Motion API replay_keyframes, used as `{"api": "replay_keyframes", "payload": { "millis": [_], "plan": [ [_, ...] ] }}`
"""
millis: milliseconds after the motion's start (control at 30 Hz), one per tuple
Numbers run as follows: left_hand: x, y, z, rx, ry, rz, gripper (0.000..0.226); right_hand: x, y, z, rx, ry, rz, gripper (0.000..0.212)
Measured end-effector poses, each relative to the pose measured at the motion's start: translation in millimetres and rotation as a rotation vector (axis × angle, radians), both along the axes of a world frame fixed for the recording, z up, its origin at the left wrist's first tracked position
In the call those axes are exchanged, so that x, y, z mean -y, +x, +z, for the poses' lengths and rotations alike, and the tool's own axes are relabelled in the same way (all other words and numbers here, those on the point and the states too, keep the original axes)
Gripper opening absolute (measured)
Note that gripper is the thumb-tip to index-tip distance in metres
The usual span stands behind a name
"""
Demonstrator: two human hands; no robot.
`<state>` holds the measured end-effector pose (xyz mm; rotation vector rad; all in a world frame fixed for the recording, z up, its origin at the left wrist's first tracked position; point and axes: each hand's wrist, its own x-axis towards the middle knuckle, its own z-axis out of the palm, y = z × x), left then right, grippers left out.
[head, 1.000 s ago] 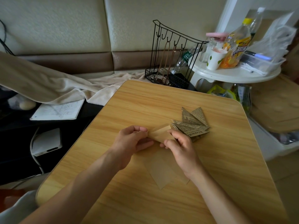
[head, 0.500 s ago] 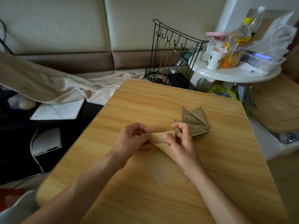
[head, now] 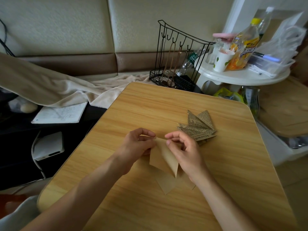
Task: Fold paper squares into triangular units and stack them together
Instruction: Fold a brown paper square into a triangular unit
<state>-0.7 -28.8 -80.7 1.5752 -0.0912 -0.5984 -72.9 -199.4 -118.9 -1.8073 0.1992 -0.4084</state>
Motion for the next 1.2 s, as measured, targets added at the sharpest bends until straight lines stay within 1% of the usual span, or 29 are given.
{"api": "replay_keyframes", "payload": {
  "millis": [300, 400, 500, 633, 700, 800, 933, 1200],
  "plan": [
    [2.4, -3.4, 3.0, 0.035, 0.001, 0.012, 0.010, -0.3, 0.3, -0.9, 0.008, -0.011, 0.011, 0.020],
    [7.1, -5.4, 4.1, 0.009, -0.063, 0.060, 0.005, 0.6, -0.1, -1.5, 0.005, 0.005, 0.009, 0.021],
    [9.7, -6.2, 4.1, -0.009, -0.088, 0.079, 0.008, 0.6, 0.0, -1.6, 0.005, 0.008, 0.006, 0.020],
    [7.3, -6.8, 2.3, 0.031, -0.061, 0.047, 0.017, 0.5, 0.2, -1.7, 0.008, 0.000, 0.005, 0.020],
    [6.3, -6.8, 2.2, 0.045, -0.042, 0.033, 0.015, 0.7, -0.2, -1.4, 0.013, -0.011, 0.005, 0.018],
    [5.5, -6.1, 2.1, 0.055, -0.027, 0.020, 0.012, 0.8, -0.6, -0.1, 0.027, -0.038, 0.032, 0.008],
    [4.7, -6.7, 1.5, 0.096, 0.030, -0.015, 0.007, -0.1, 1.1, -1.2, 0.035, -0.067, 0.061, 0.005],
    [4.7, -5.0, -0.1, 0.102, 0.047, -0.040, 0.011, 1.9, 1.0, -1.4, 0.075, -0.116, 0.102, 0.015]
  ]
}}
